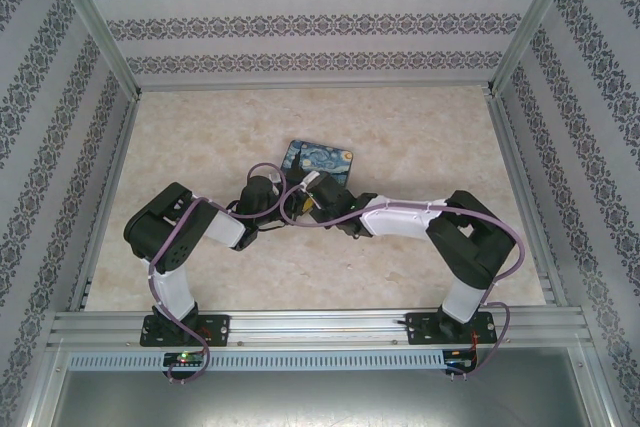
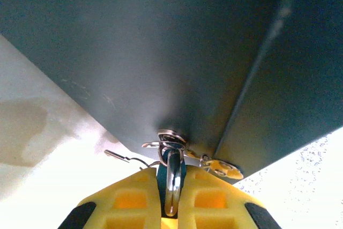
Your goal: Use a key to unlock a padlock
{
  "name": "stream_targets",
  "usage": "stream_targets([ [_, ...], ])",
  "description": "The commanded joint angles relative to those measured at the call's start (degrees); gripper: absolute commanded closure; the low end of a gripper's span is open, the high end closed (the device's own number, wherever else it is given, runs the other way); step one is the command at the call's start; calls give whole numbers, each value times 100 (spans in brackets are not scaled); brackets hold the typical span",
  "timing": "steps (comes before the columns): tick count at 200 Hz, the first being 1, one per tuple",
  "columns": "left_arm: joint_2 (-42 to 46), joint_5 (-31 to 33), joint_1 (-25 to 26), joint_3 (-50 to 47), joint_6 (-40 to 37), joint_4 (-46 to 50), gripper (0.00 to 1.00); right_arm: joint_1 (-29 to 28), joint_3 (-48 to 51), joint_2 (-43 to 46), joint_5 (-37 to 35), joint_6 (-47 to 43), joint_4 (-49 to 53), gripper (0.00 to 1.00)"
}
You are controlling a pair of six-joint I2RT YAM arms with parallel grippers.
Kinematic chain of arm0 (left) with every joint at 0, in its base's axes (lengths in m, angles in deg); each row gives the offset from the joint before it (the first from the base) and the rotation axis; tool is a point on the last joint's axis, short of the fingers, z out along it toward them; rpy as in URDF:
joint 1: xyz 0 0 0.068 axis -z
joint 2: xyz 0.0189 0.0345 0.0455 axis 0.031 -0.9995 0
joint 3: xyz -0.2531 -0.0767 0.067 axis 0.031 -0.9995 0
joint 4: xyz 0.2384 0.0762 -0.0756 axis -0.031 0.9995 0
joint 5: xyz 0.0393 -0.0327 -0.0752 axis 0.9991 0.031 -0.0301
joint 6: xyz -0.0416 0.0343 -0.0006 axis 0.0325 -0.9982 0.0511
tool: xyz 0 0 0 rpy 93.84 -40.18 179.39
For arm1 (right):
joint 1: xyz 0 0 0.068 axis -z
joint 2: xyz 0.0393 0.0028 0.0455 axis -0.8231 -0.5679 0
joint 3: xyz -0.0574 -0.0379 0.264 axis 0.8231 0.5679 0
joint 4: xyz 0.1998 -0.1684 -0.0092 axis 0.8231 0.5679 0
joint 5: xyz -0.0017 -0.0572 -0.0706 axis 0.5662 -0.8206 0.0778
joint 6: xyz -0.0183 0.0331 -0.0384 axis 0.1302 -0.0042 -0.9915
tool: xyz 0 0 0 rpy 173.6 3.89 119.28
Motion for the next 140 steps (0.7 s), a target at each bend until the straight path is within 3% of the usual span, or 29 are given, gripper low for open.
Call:
stream_targets([
  [1,179,-135,-22,102,-51,-127,100,89,-222,-87,29,-16,-92,83],
  [56,154,-153,-25,115,-60,-96,100,71,-322,-99,355,29,-57,100],
  [133,77,-126,-21,117,-9,-181,100,90,-72,313,681,195,9,100],
  [140,75,-125,-26,118,1,-185,100,90,-8,371,657,179,-16,87],
])
